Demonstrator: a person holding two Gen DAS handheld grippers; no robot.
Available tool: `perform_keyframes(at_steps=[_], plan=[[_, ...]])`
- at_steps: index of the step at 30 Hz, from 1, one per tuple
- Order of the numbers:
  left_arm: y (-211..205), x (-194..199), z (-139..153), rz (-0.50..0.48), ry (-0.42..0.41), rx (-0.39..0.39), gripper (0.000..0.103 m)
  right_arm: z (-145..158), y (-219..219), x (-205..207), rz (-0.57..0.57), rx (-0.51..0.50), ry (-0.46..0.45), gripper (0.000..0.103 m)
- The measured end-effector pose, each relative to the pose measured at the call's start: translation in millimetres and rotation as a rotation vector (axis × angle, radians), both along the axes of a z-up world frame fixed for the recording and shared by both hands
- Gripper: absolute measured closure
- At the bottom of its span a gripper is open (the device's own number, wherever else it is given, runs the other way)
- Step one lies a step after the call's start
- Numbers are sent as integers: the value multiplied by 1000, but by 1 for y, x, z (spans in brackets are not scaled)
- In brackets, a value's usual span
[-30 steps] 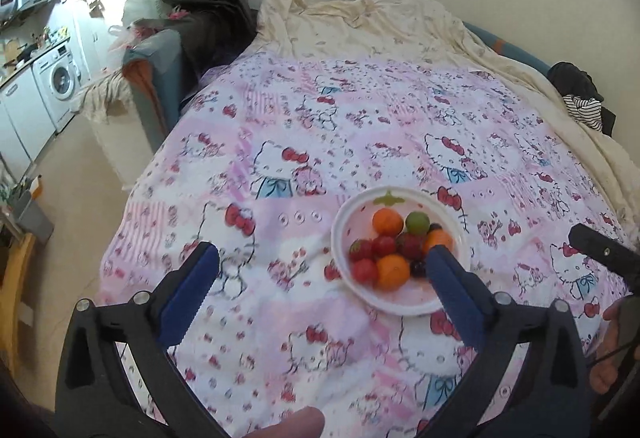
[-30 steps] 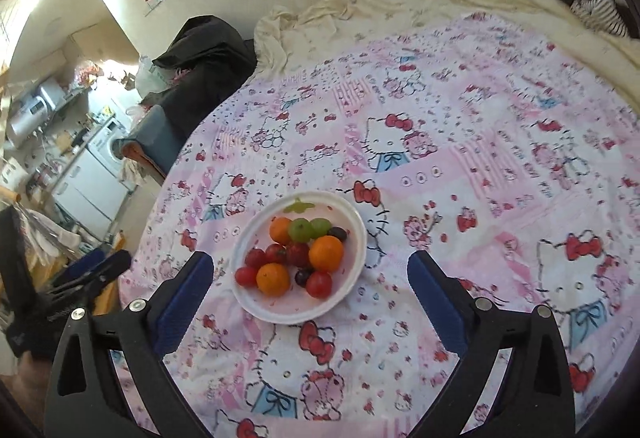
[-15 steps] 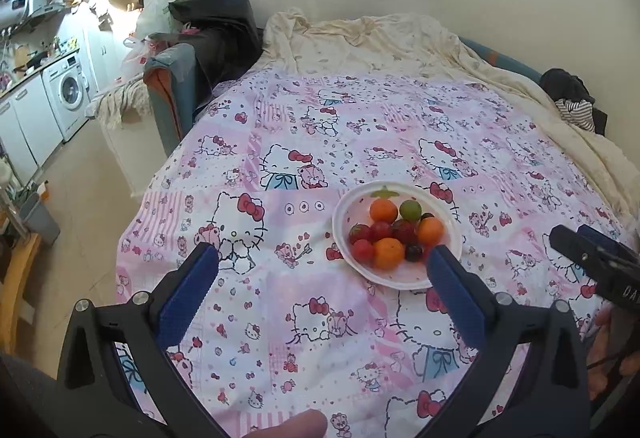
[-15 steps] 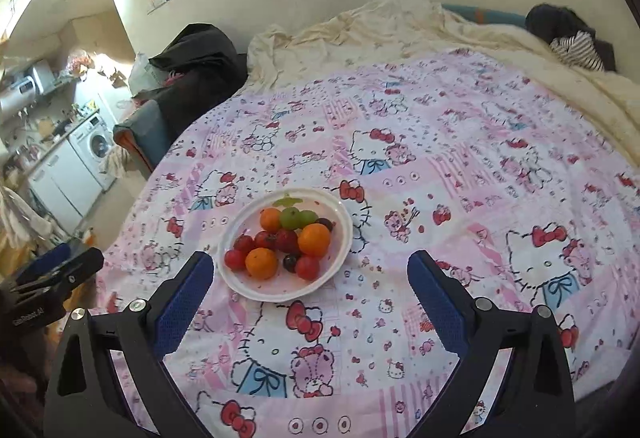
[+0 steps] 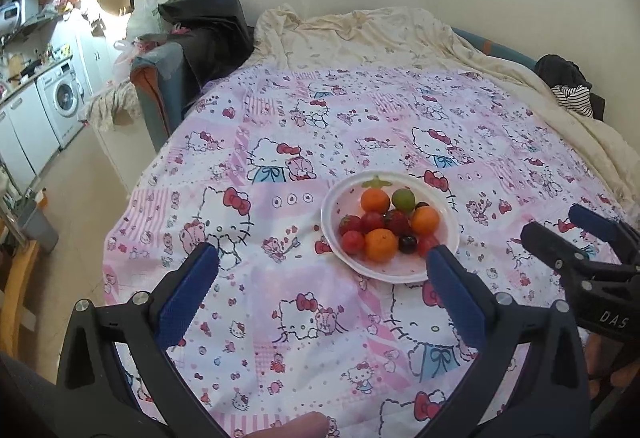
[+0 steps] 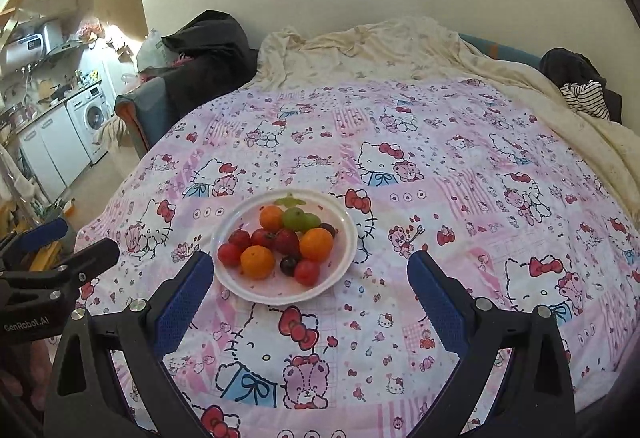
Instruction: Organize fruits
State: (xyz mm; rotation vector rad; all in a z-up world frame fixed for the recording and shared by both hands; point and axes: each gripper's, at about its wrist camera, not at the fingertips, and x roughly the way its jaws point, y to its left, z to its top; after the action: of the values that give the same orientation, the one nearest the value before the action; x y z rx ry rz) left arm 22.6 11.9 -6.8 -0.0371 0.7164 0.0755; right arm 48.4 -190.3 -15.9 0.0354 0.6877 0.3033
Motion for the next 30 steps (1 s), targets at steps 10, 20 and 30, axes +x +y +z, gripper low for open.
perform_keyframes(at_steps=[10,20,30], plan=[[1,0,1,14,-10,13,0,-2,1,1,-1,6,12,3],[2,-1,2,20,-22,18,0,-1,-1,2,-3,13,16,3],[4,-1,3,25,-19,2,0,-1,-1,2,-5,14,18,3]])
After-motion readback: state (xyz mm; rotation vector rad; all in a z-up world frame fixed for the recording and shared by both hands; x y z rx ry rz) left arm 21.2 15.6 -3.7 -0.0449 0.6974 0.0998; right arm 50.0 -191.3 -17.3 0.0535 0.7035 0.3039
